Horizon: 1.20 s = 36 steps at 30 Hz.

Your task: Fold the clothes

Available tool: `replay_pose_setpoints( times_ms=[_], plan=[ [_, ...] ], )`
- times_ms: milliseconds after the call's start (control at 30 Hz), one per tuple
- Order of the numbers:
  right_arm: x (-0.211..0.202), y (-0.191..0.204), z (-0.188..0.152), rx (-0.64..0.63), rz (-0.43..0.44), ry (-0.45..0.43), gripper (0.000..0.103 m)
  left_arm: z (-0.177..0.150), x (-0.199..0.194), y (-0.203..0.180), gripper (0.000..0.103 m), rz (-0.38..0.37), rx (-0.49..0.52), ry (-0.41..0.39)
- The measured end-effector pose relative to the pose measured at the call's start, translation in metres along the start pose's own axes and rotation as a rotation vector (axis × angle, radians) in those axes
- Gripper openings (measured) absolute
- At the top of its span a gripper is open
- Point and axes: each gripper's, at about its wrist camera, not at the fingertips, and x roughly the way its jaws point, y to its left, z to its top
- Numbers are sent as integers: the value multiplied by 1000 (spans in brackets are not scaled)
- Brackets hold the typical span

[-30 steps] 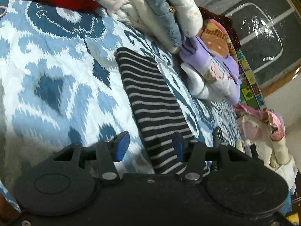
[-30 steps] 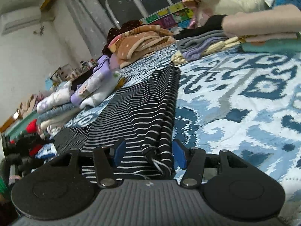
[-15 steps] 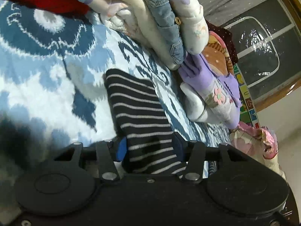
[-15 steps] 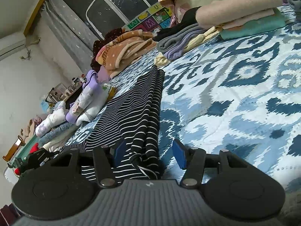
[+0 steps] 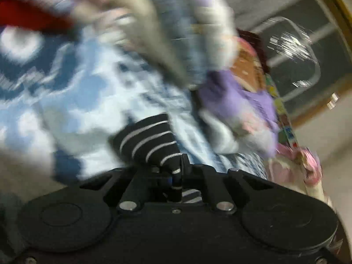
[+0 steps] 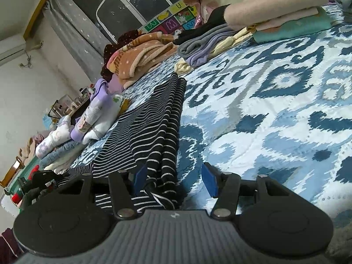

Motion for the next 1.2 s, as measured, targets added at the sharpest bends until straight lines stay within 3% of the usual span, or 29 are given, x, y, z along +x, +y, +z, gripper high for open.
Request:
replay_pose_setpoints(
  times_ms=[233,533,800,967,1000,1033,1067,1200],
  plan=[
    [4,3,4,37,102,-12,56,-45,-12,-93,3,-182,257,35],
    [2,0,6,123,232,-10,56,-151,-2,-197,3,-282,578,154],
    [-2,-25,8,276,279,-26,56,-251,18,-241,4,-302,895,235],
    [-4,-37,10,348,289,-52,56,-289,25,-252,5,-340,1005,285],
    [-4,-41,10,369,288,-60,56,-294,25,-253,17,-365,1019,329],
    [-4,-44,10,387,281,-67,56,-298,24,-253,45,-391,1028,368],
    [-3,-48,10,404,273,-73,56,-298,19,-252,57,-419,1032,388],
    [4,-59,9,470,247,-90,57,-273,-7,-245,61,-457,994,359]
  ],
)
